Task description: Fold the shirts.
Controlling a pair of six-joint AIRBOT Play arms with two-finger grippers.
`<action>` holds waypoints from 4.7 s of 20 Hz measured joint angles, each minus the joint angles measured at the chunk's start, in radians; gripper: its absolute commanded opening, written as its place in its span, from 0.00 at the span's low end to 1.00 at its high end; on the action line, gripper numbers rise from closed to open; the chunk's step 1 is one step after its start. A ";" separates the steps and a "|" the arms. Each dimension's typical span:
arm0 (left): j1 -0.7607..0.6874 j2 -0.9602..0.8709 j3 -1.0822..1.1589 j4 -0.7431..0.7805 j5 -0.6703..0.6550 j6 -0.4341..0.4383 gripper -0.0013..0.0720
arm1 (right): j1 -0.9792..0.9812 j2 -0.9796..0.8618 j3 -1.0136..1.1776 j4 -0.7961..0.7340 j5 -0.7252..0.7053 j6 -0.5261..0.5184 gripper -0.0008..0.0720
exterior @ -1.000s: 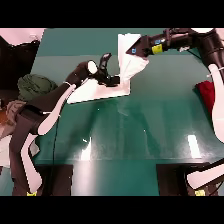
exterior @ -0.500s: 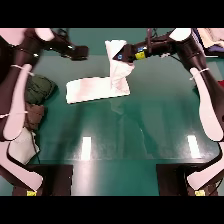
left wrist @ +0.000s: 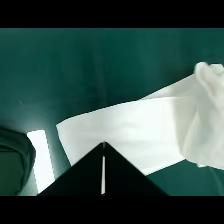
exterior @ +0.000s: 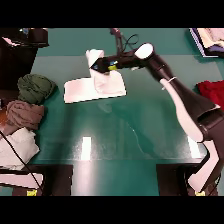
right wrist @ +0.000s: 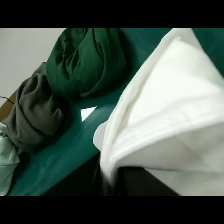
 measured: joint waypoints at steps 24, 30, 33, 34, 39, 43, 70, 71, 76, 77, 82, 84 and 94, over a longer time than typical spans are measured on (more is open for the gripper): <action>0.010 0.018 0.000 -0.010 -0.081 0.003 0.05 | -0.354 -0.120 -0.120 -0.137 0.275 0.208 0.90; 0.010 0.018 0.000 -0.010 -0.084 0.003 0.05 | -0.285 -0.257 0.025 -0.120 0.345 0.284 0.76; 0.010 0.018 0.000 -0.010 -0.084 0.003 0.05 | -0.238 -0.284 0.046 -0.109 0.303 0.296 0.55; 0.010 0.018 0.000 -0.010 -0.085 0.003 0.05 | -0.225 -0.291 0.049 -0.100 0.276 0.297 0.47; 0.010 0.018 0.000 -0.010 -0.098 0.003 0.05 | -0.184 -0.292 0.056 -0.023 0.181 0.244 0.04; 0.010 0.018 0.000 -0.010 -0.122 0.003 0.05 | -0.220 -0.223 0.058 -0.039 0.189 0.213 0.04; -0.206 0.013 -0.050 -0.085 -0.030 -0.057 0.05 | -1.311 0.233 0.058 -0.347 0.325 0.222 0.03; -0.207 0.013 -0.050 -0.085 -0.026 -0.058 0.05 | -1.322 0.241 0.058 -0.334 0.320 0.216 0.04; -0.210 0.013 -0.050 -0.085 -0.022 -0.060 0.05 | -1.360 0.300 0.058 -0.302 0.304 0.208 0.03; -0.210 0.013 -0.050 -0.085 -0.021 -0.060 0.05 | -1.365 0.313 0.058 -0.299 0.304 0.208 0.03; -0.210 0.013 -0.050 -0.082 -0.021 -0.051 0.05 | -1.380 0.382 0.058 -0.308 0.348 0.211 0.04; -0.210 0.013 -0.050 -0.081 -0.020 -0.040 0.05 | -1.382 0.404 0.059 -0.363 0.398 0.243 0.04; -0.210 0.013 -0.050 -0.080 -0.025 -0.003 0.05 | -1.387 0.445 0.059 -0.816 0.780 0.440 0.34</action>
